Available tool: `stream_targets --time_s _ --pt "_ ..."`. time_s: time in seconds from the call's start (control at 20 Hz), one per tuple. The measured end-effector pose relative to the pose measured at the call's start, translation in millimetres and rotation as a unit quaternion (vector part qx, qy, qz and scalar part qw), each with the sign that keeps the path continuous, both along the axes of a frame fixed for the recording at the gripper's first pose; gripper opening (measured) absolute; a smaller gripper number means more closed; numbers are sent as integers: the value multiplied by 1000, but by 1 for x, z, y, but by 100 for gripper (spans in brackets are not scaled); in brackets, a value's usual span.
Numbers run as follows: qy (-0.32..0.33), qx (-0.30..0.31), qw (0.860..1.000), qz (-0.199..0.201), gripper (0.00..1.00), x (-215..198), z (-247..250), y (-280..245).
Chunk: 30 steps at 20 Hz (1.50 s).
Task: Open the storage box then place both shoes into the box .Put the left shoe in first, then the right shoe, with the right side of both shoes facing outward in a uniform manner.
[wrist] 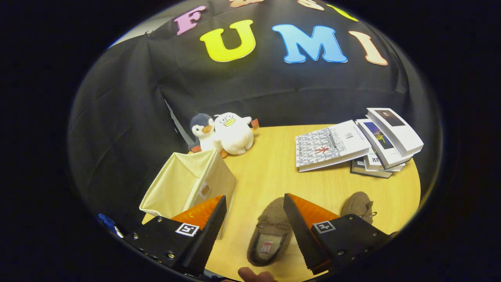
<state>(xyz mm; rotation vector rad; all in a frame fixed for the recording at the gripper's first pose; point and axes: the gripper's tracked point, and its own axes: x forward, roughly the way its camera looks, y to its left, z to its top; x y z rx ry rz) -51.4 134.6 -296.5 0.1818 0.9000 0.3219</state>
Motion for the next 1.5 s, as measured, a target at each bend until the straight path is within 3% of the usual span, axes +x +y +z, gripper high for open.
stream_targets --time_s 0.6,0.9,0.95,1.0,1.1,1.2,1.25,1.5 --pt "116 -48 992 26 90 -63 -111 -33" --pt "163 -52 985 2 87 -61 -143 -39" --pt "165 -43 985 -2 78 -58 -144 -38" --pt "165 -41 985 -7 75 -55 -150 -37" --pt "178 -19 984 9 29 -58 -150 -26" --pt "163 -49 985 20 26 -52 -146 -36" --pt "163 -44 985 20 1 -53 -146 -29" --pt "157 -38 987 19 1 -42 -110 -23"
